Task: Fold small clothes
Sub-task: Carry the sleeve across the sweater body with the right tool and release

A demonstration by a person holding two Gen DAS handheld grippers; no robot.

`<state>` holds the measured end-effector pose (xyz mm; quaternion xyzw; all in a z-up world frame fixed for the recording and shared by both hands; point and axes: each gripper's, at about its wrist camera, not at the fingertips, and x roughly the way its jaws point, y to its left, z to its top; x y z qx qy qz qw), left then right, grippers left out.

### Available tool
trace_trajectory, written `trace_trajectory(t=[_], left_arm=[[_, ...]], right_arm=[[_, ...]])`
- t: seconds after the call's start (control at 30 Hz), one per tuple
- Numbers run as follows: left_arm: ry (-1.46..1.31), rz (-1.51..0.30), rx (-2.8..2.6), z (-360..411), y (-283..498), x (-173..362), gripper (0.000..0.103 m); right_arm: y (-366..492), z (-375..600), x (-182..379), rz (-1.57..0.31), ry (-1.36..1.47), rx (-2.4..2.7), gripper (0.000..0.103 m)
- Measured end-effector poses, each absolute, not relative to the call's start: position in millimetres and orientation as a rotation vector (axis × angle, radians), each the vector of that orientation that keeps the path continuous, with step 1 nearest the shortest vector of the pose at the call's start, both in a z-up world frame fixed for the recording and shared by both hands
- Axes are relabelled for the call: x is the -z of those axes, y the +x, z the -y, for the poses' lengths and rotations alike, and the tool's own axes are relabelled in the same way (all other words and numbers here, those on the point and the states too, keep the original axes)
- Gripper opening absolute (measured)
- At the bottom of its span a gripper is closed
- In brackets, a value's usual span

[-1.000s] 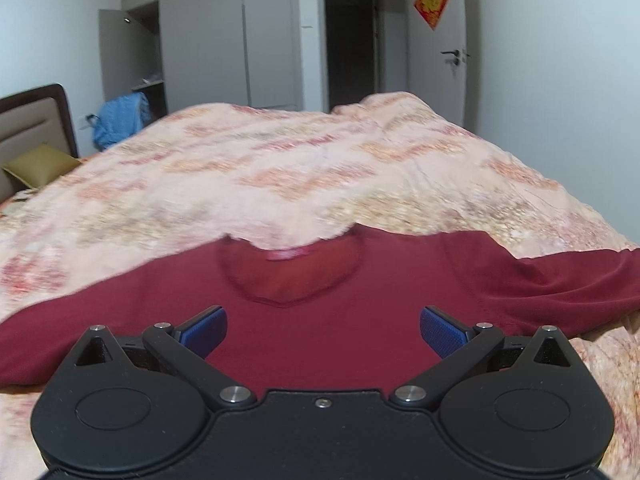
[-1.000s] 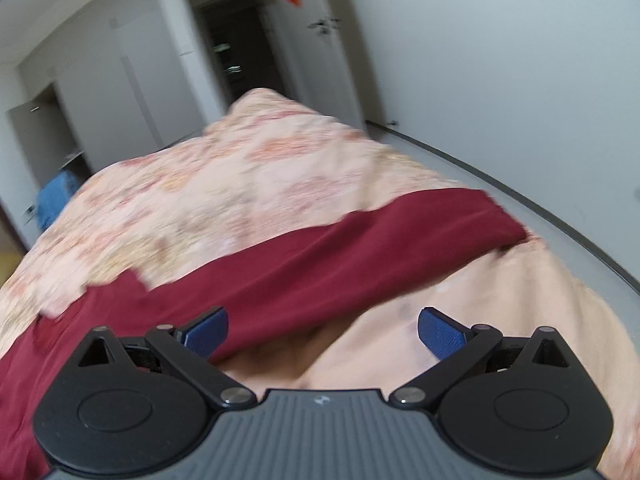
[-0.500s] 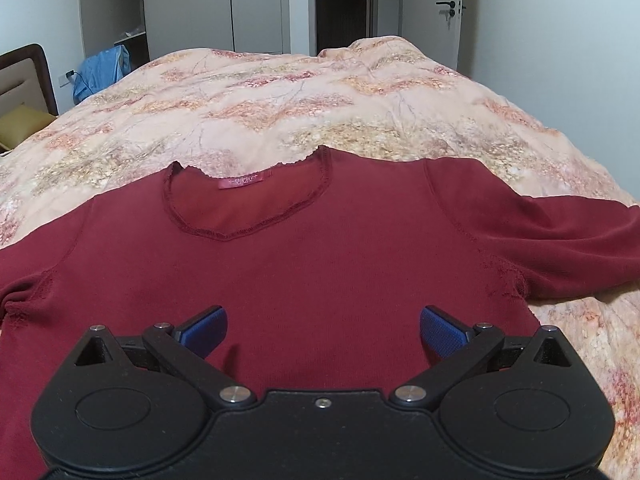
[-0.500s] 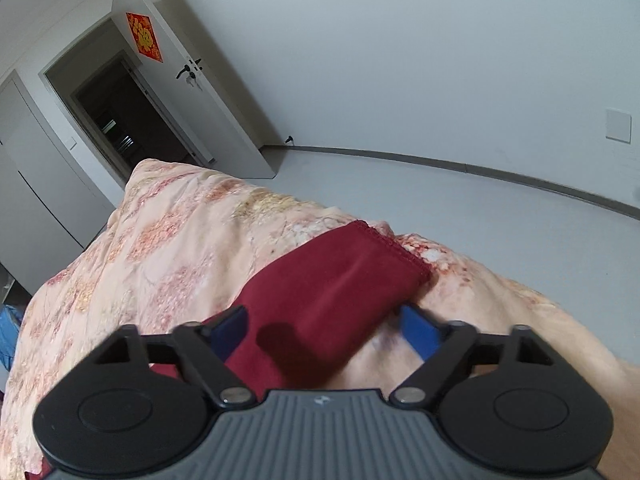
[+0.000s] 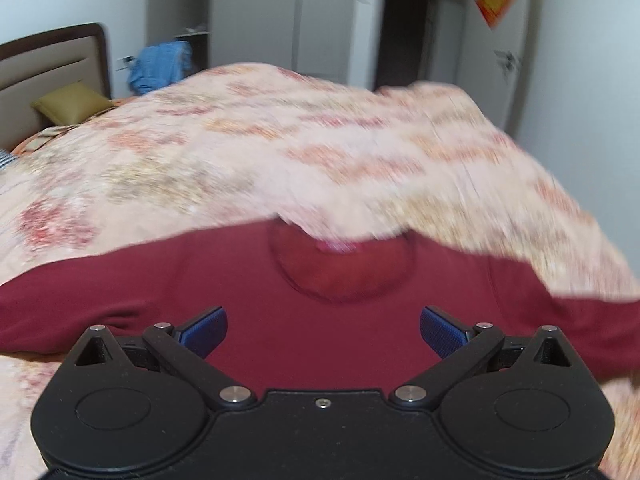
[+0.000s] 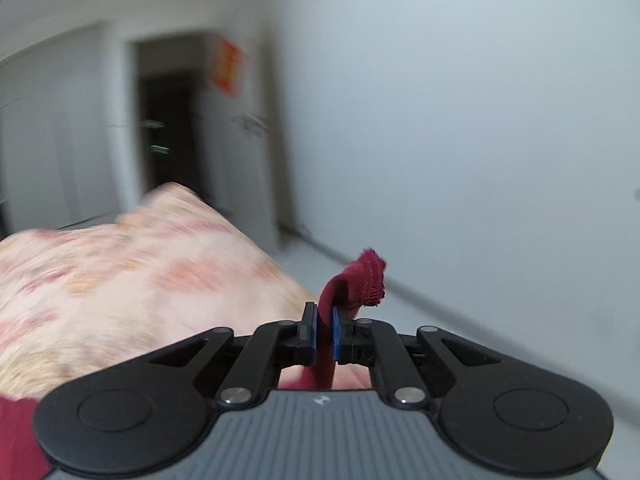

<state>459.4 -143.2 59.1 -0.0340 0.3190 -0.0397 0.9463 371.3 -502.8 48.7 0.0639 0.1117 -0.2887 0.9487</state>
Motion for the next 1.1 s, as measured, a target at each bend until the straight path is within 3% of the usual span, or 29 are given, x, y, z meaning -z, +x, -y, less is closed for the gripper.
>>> trace_trajectory(t=[0.17, 0.3, 0.6, 0.8, 0.83, 0.9, 0.97, 1.03, 1.1], left_arm=[[-0.144, -0.578, -0.011, 88.7, 456.2, -90.6, 0.102], [-0.193, -0.537, -0.1, 39.8, 454.6, -104.8, 0.102], [-0.162, -0.504, -0.137, -13.2, 449.4, -89.6, 0.102], [-0.183, -0.544, -0.061, -9.3, 455.7, -61.7, 0.102], [-0.193, -0.554, -0.035, -6.3, 458.3, -58.6, 0.102], [-0.204, -0.572, 0.018, 5.1, 464.8, -51.8, 0.102], [-0.2, -0.597, 0.069, 22.1, 473.6, -44.9, 0.102], [-0.205, -0.62, 0.149, 43.1, 484.2, -37.4, 0.102], [-0.222, -0.641, 0.227, 67.6, 495.9, -31.0, 0.102]], right_arm=[[404.5, 397.9, -98.5, -0.182, -0.032, 0.314, 0.008], [431.6, 302.3, -102.1, -0.175, -0.15, 0.111, 0.008], [456.2, 109.6, -19.7, -0.376, -0.378, -0.221, 0.003], [426.2, 78.8, 15.0, -0.44, -0.409, -0.322, 0.008], [421.0, 86.2, 12.8, -0.441, -0.4, -0.328, 0.011], [409.4, 104.6, 5.3, -0.433, -0.375, -0.325, 0.051], [397.0, 128.6, -4.5, -0.404, -0.36, -0.315, 0.066], [387.0, 154.2, -13.4, -0.381, -0.367, -0.272, 0.076], [382.1, 183.3, -18.8, -0.378, -0.356, -0.229, 0.094]])
